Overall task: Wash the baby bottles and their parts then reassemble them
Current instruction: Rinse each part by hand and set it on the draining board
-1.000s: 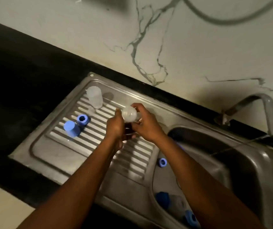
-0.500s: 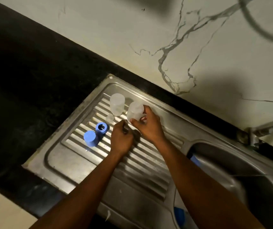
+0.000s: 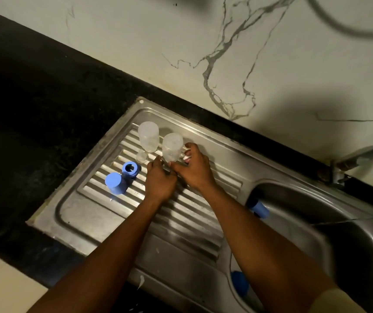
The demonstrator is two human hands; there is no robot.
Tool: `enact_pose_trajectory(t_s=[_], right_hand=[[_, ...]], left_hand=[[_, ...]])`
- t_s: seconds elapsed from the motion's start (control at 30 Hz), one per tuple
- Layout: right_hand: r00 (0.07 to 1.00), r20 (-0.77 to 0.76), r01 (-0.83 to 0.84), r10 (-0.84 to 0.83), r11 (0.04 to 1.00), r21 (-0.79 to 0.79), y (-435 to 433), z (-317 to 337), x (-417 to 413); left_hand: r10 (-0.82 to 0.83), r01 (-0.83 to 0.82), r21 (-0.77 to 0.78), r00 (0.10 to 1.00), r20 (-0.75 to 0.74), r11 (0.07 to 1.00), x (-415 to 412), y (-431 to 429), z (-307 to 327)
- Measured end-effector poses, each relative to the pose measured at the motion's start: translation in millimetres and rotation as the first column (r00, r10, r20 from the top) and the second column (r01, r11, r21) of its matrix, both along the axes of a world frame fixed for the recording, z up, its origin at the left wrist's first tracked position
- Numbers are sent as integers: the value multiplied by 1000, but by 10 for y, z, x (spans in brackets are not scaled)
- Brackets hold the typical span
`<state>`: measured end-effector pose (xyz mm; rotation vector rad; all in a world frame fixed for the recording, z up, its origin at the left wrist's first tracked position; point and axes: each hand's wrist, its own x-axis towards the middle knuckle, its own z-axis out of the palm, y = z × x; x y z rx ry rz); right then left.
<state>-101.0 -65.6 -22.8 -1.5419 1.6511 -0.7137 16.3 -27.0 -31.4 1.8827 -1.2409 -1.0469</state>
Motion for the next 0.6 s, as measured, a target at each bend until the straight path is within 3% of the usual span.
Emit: enact_pose_trajectory(t_s=[0.17,0.37,0.5,0.6], right_hand=[[1000,-16,-23,23,998,-54,193,-84,-199],[997,6,72,-73,962,-262,789,-316,-936],[975,16,217,-223,928,-304,1147,-588,-1618],[948,-62,296,-312,938,-180,1326,-811,-2045]], left_hand=[[-1,11,-68,989,147,998,-241,245,164],[-246,283,-215,951,186,935,-970,608,94],[-456,486,-192,872,179,853,-1599,780,63],[-586,605,-84,791,175,792,-2024,876,-14]])
